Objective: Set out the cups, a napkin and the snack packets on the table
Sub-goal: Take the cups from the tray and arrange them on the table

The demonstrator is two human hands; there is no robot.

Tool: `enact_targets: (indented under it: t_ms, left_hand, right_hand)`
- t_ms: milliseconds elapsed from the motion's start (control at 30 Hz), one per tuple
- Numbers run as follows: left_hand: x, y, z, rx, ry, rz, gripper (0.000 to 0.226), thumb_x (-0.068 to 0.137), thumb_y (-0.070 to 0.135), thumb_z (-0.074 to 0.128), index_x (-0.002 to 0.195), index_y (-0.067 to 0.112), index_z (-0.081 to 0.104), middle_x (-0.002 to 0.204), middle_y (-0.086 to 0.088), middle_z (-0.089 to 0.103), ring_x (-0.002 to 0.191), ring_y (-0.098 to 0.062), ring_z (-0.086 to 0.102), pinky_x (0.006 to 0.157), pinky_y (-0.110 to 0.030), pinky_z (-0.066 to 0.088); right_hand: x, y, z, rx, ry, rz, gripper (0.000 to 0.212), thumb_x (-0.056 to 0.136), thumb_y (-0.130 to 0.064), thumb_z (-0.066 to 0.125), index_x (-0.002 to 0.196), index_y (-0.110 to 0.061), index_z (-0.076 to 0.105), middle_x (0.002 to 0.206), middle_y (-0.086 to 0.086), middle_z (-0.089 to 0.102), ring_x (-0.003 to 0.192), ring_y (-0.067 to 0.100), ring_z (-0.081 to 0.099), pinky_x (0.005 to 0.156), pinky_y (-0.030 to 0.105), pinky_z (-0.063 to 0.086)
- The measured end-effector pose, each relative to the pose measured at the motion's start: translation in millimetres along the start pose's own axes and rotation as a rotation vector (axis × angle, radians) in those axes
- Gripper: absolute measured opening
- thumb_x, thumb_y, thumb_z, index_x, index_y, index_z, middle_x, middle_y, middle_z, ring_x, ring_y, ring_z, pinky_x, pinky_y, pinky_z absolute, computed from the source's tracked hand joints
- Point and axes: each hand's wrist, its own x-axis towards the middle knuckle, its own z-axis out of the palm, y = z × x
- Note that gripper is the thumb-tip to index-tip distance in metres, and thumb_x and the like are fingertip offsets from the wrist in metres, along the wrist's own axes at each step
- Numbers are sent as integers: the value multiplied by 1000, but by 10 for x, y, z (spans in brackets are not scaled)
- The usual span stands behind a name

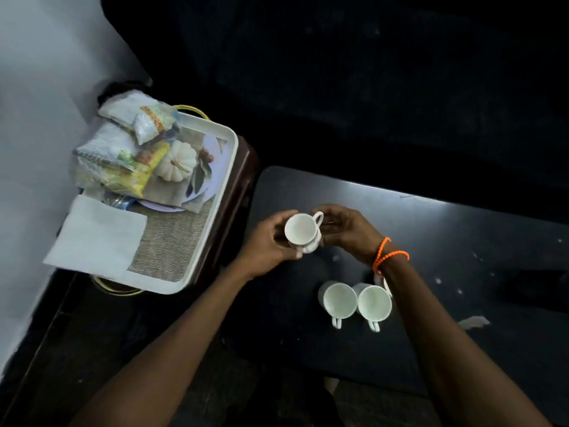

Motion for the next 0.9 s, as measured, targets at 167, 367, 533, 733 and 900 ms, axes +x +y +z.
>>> enact_targets:
  t_ms: [167,367,533,733,900]
  left_hand:
    - [30,-218,639,292,103,53,84,49,10,100,125,30,72,106,17,61,103,-12,67,94,-26,57]
    - [28,-320,879,430,87,122,79,55,6,98,127,24,73,108,-2,64,98,-17,66,87,-38,61]
    - [51,-293,948,506,28,107,76,66,-14,84,133,19,69,116,-8,60,108,-24,67,93,-42,62]
    - [30,-252,974,487,65,62,68,75,-23,69,136,9,66,127,-13,58,116,-25,66,102,-41,59]
    - [-251,4,1195,488,400,76,57,82,-6,69,136,13,65,137,-7,52,123,-22,58,104,-29,49]
  right_hand:
    - [-59,263,-300,-219,156,48,42,82,25,66,122,13,66,126,30,68,112,38,69,104,44,54]
    - [-138,524,-422,-400,229,85,37,82,13,67,111,-6,79,118,10,77,109,25,73,103,33,54]
    - [-204,652,-421,-383,359,76,35,83,11,66,111,-6,79,111,12,79,100,21,73,77,5,46]
    - [-398,589,-624,-369,541,-54,33,83,6,70,112,-5,78,106,12,80,97,22,76,99,32,56]
    - [-796,827,-1061,-429,664,-71,14,93,-17,71,102,-13,80,94,1,79,85,14,72,84,27,58]
